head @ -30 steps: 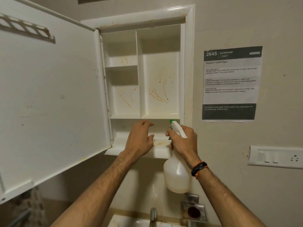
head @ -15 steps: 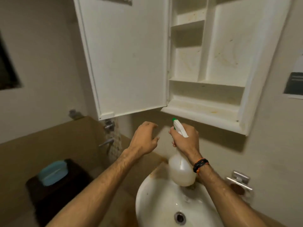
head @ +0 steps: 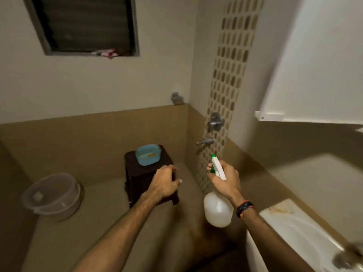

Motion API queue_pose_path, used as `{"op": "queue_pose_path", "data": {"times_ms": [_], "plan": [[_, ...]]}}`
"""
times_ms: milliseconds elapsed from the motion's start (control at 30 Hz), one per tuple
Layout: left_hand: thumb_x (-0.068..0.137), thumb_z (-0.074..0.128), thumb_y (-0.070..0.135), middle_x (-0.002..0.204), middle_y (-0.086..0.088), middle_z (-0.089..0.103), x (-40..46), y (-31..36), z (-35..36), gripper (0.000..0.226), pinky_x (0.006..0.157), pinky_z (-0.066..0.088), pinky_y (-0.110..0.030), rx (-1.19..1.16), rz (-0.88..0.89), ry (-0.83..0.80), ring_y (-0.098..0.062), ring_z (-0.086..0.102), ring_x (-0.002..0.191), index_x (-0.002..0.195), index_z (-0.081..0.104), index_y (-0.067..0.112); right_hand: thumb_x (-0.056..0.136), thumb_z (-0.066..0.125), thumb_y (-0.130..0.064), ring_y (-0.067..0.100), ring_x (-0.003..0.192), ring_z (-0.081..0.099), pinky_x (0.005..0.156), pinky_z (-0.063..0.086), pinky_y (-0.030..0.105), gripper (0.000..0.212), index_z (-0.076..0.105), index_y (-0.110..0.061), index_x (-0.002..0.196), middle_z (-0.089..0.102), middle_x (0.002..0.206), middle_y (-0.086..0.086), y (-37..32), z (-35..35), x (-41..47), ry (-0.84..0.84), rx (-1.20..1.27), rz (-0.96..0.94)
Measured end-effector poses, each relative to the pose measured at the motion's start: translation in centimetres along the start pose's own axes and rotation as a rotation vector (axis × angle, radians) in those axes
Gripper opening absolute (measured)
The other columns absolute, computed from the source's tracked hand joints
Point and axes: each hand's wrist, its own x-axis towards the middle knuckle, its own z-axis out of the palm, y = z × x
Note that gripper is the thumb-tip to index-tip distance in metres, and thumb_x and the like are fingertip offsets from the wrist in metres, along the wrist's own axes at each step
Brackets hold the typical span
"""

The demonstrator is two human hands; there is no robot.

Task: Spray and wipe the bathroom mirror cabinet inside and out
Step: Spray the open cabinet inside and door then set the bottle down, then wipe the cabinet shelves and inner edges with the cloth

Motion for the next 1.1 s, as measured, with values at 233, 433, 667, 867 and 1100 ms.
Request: {"op": "queue_pose_path", "data": {"times_ms": [233,433,667,867,1100], "plan": [[0.085,0.071,0.036,0.128,-0.001,0.059,8.4,-14.8,-4.8,0.051,0.097,0.048,-0.03,-0.079,-0.214,-0.051,-0.017,0.057,0.115,0.13,0.054,0.017,0.081,0.073,-0.015,0.01,0.065,0.058,0.056,0.041,0.017,0.028,0.063,-0.024,0.105,0.065,0.08,0.0,-2.0,15.6,7.6,-0.234,-0.012,-0.079],[0.092,0.062,0.038,0.118,-0.019,0.063,15.9,-21.6,-6.5,0.049,0.09,0.048,-0.038,-0.119,-0.33,-0.031,-0.031,0.062,0.107,0.118,0.057,-0.003,0.087,0.073,-0.012,0.034,0.084,0.062,0.074,0.053,0.03,0.032,0.06,0.002,0.112,0.061,0.087,0.018,-2.3,25.9,14.7,-0.302,-0.002,-0.144],[0.088,0.068,0.035,0.114,-0.011,0.066,26.6,-27.9,-5.9,0.042,0.089,0.047,-0.03,-0.224,-0.454,0.012,-0.024,0.061,0.107,0.111,0.062,0.0,0.083,0.077,-0.016,0.003,0.071,0.053,0.065,0.039,0.013,0.027,0.06,-0.008,0.103,0.051,0.08,-0.013,0.0,35.1,25.6,-0.352,0.01,-0.203],[0.085,0.072,0.026,0.113,-0.001,0.065,36.4,-33.6,-3.2,0.027,0.084,0.047,-0.023,-0.374,-0.632,0.073,-0.017,0.062,0.105,0.106,0.061,0.014,0.084,0.075,-0.014,0.015,0.092,0.062,0.074,0.045,0.015,0.037,0.061,-0.004,0.117,0.065,0.102,0.005,3.4,43.6,36.5,-0.414,0.022,-0.208],[0.087,0.07,0.032,0.1,0.004,0.061,44.9,-38.1,-1.3,0.022,0.082,0.042,-0.022,-0.318,-0.694,0.005,-0.017,0.06,0.101,0.104,0.062,0.021,0.085,0.075,-0.021,0.02,0.093,0.063,0.079,0.051,0.026,0.04,0.06,-0.007,0.119,0.065,0.105,0.007,5.3,51.3,45.7,-0.384,0.066,-0.103]]}}
